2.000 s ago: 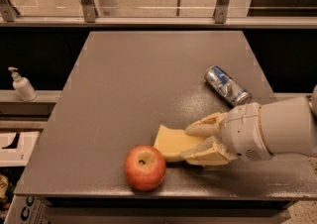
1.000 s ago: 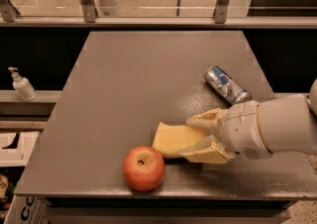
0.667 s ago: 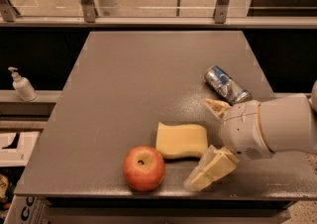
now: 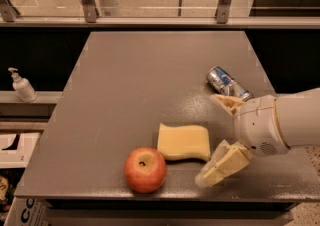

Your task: Move sponge near apple

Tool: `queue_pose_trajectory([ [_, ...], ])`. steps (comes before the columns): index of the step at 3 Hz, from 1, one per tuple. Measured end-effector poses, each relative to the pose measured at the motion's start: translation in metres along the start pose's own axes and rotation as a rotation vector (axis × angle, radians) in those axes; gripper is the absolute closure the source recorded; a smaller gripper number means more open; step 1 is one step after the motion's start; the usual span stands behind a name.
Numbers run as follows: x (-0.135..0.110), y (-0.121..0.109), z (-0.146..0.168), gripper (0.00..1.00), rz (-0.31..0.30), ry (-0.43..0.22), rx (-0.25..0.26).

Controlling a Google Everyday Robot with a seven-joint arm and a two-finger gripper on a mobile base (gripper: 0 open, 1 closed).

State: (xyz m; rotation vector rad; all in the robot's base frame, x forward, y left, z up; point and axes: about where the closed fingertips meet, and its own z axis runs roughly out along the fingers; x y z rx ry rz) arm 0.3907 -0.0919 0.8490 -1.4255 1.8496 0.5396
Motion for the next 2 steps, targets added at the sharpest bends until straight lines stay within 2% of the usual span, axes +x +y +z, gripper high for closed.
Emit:
queue_pose_trajectory([
  [2,0.016,-0.018,-0.050,0.00,0.035,-0.052,0.023],
])
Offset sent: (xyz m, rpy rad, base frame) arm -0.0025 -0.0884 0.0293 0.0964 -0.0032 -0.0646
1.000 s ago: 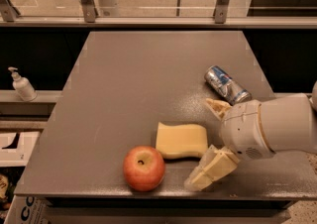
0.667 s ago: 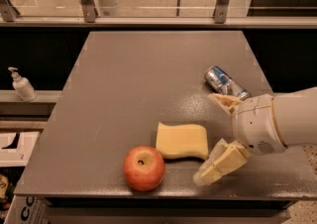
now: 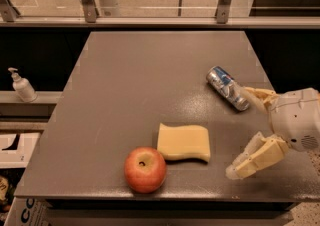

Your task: Move sponge near apple

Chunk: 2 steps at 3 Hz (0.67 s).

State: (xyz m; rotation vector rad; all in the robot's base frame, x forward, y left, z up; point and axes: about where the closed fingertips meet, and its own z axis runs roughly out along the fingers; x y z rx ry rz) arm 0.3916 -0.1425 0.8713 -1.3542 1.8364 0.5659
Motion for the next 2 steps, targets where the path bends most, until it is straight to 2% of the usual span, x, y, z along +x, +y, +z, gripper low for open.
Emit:
queue_pose_trajectory([
  [1,0.0105,0.0019,-0.0218,0.00,0.016,-0.030,0.007],
  [2,0.0114,0.0026,-0.0242,0.00,0.018,-0.033,0.007],
])
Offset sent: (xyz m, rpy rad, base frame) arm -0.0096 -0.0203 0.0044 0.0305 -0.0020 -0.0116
